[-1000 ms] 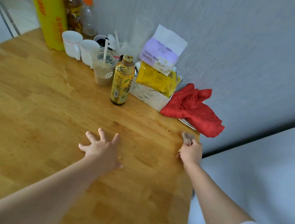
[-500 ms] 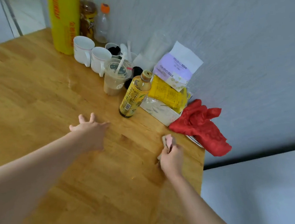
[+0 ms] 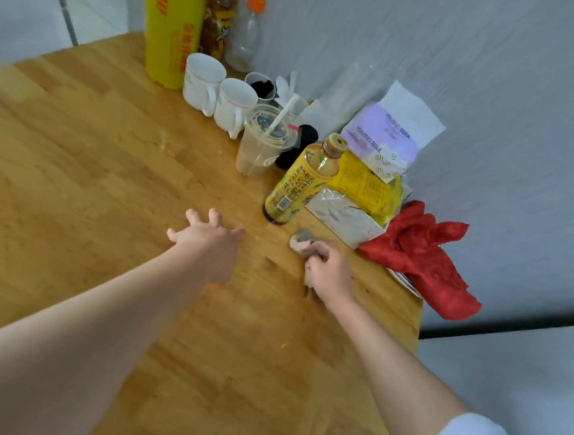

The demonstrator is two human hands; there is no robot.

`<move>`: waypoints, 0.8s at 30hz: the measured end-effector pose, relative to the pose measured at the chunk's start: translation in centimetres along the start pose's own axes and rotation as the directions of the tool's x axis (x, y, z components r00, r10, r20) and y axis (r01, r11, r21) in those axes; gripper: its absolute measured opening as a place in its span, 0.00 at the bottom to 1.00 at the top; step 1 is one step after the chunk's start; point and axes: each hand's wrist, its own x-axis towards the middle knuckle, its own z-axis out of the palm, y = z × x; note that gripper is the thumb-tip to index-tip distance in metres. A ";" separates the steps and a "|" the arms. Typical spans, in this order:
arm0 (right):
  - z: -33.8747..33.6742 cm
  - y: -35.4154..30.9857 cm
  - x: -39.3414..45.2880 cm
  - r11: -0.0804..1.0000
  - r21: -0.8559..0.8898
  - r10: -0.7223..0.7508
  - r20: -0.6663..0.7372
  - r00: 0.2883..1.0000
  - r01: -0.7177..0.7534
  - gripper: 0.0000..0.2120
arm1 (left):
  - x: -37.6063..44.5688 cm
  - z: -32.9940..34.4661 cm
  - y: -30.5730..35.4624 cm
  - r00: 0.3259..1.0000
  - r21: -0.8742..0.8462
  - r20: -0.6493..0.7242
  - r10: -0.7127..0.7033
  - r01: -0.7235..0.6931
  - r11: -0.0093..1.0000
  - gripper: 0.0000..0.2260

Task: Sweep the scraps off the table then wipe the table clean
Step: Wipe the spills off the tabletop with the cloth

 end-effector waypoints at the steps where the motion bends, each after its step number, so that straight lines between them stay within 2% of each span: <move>1: 0.5 -0.3 -1.5 0.997 0.011 -0.081 0.120 0.989 0.080 0.15 | -0.1 0.0 0.0 1.000 0.004 0.003 -0.001 0.001 1.000 0.41; 3: 0.4 -0.1 -5.4 0.983 0.060 -0.186 0.378 0.907 0.176 0.14 | -0.2 0.1 0.0 1.000 0.004 0.004 0.001 -0.001 1.000 0.41; 4: 0.0 0.5 -7.1 0.978 0.089 -0.209 0.473 0.856 0.189 0.13 | -0.2 0.1 0.0 1.000 0.005 0.000 0.004 -0.004 1.000 0.41; 5: -0.8 1.3 -8.2 0.976 0.104 -0.217 0.510 0.832 0.191 0.12 | -0.1 0.2 -0.1 1.000 0.000 -0.002 0.006 -0.006 1.000 0.41; 6: -1.9 2.0 -8.5 0.979 0.117 -0.205 0.462 0.863 0.170 0.12 | -0.1 0.2 0.0 1.000 -0.010 -0.002 0.007 -0.007 1.000 0.42; 8: -4.4 2.8 -6.9 0.984 0.140 -0.129 0.155 0.979 0.108 0.16 | 0.0 0.2 0.0 1.000 -0.021 0.000 0.002 -0.002 1.000 0.43; 10: -6.6 2.8 -4.5 0.983 0.126 -0.121 -0.115 0.986 0.135 0.18 | 0.2 0.4 0.1 1.000 -0.012 -0.001 -0.008 0.008 1.000 0.44; 11: -7.1 2.6 -3.5 0.983 0.060 -0.162 -0.178 0.971 0.175 0.18 | 0.3 0.4 0.0 1.000 -0.008 -0.004 -0.010 0.010 1.000 0.44; 13: -7.0 2.4 -1.4 0.979 -0.033 -0.205 -0.194 0.959 0.203 0.18 | 0.4 0.5 0.1 1.000 -0.001 -0.006 -0.007 0.007 1.000 0.44; 16: -4.1 1.2 1.6 0.994 0.009 -0.108 -0.020 0.994 0.108 0.17 | 0.6 0.6 0.0 1.000 0.013 -0.008 -0.005 0.005 1.000 0.44; 19: -0.6 -0.7 2.8 0.997 0.040 -0.070 0.140 0.988 0.065 0.18 | 0.8 0.6 0.0 1.000 0.022 -0.009 -0.006 0.006 1.000 0.45; 21: 0.4 -1.8 1.7 0.991 0.057 -0.132 0.245 0.961 0.122 0.20 | 0.9 0.6 0.0 1.000 0.018 -0.010 -0.008 0.008 1.000 0.45; 24: 0.0 -1.6 -1.8 0.976 0.071 -0.214 0.429 0.878 0.204 0.18 | 0.8 0.6 -0.1 1.000 0.011 -0.021 -0.001 0.002 1.000 0.45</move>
